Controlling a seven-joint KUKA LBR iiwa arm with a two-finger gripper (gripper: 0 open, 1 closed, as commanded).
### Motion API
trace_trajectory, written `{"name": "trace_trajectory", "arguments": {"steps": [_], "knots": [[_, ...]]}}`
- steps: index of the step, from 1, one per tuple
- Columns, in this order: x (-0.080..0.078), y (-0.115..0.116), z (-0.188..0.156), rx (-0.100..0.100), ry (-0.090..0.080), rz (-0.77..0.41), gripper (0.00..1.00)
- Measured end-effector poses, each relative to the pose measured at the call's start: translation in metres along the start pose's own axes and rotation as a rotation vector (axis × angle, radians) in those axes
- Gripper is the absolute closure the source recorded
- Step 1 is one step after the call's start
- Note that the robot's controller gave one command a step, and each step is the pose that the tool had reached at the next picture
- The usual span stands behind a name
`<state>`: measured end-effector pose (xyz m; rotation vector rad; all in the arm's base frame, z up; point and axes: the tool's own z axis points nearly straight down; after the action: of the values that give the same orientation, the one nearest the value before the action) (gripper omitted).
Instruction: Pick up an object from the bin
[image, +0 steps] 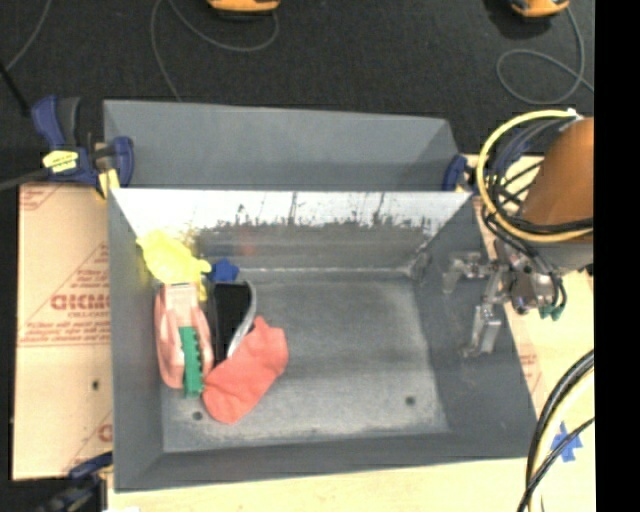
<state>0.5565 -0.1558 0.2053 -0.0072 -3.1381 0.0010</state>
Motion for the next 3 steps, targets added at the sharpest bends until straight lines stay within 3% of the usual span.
{"name": "trace_trajectory", "arguments": {"steps": [1, 2, 3], "knots": [[-0.002, 0.001, -0.005, 0.001, -0.008, -0.004, 0.0], [0.006, 0.05, 0.031, 0.003, -0.008, -0.026, 0.0], [0.015, 0.08, 0.056, -0.001, -0.008, -0.047, 0.0]]}}
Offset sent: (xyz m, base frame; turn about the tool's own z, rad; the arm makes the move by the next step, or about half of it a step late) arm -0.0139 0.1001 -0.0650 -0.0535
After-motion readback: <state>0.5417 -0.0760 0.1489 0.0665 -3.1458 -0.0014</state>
